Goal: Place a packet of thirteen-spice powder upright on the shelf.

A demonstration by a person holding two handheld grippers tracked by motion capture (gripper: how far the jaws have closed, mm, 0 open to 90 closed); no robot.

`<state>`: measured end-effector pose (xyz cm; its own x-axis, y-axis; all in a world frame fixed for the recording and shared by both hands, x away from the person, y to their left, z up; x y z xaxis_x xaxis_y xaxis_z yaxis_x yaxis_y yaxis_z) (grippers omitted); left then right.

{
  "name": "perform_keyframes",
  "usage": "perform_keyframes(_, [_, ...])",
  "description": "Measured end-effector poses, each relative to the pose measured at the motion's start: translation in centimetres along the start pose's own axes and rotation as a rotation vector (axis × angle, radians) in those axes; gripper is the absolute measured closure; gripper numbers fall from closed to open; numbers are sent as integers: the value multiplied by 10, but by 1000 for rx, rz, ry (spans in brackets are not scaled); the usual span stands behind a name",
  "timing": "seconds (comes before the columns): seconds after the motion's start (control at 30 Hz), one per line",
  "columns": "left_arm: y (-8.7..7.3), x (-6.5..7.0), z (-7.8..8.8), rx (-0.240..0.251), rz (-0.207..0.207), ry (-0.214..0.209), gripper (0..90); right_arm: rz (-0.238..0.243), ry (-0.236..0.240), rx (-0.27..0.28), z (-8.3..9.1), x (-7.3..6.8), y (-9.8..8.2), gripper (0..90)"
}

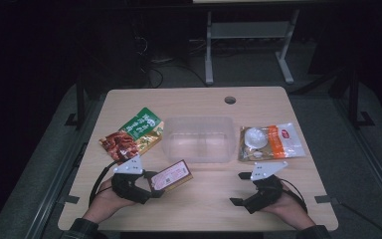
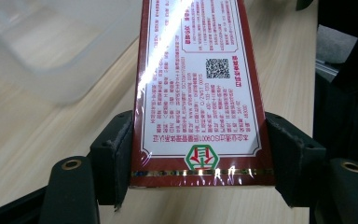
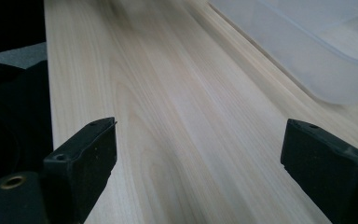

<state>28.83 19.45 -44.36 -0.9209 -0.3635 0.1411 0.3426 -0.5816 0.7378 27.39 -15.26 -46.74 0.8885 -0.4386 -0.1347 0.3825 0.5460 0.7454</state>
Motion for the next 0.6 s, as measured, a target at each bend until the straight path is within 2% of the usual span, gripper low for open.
perform_keyframes(0.03, [4, 0, -2, 6, -18, -6, 318, 10, 15, 16, 0, 0, 3, 102])
perform_keyframes(0.13, [10, 2, -8, 9, -29, -23, 318, 8, 38, 28, 0, 1, 7, 107])
perform_keyframes(0.3, [19, 4, -20, 15, -64, -60, 318, 48, 76, 61, -1, 1, 20, 105])
perform_keyframes(0.37, [23, 5, -25, 17, -81, -73, 318, 51, 105, 84, -2, 3, 25, 103])
perform_keyframes(0.43, [32, 6, -32, 20, -110, -90, 318, 83, 149, 122, -4, 5, 33, 100])
perform_keyframes(0.47, [32, 6, -32, 20, -110, -90, 318, 83, 149, 122, -4, 5, 33, 100])
perform_keyframes(0.57, [40, 6, -38, 26, -146, -104, 317, 106, 192, 138, -8, 7, 43, 104])
perform_keyframes(0.6, [42, 7, -40, 28, -155, -111, 317, 106, 192, 138, -8, 7, 43, 104])
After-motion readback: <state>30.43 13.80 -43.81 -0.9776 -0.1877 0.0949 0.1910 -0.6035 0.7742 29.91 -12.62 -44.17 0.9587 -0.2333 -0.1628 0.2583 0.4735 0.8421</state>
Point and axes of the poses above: each handheld gripper's, and its own axes: z roughly backward along the jaws, y roughly out of its top, x roughly to its right, the point moved 4 cm from there along -z, roughly forward along the jaws, and after that the axes turned 3 degrees about -x, right-handed, at the moved point
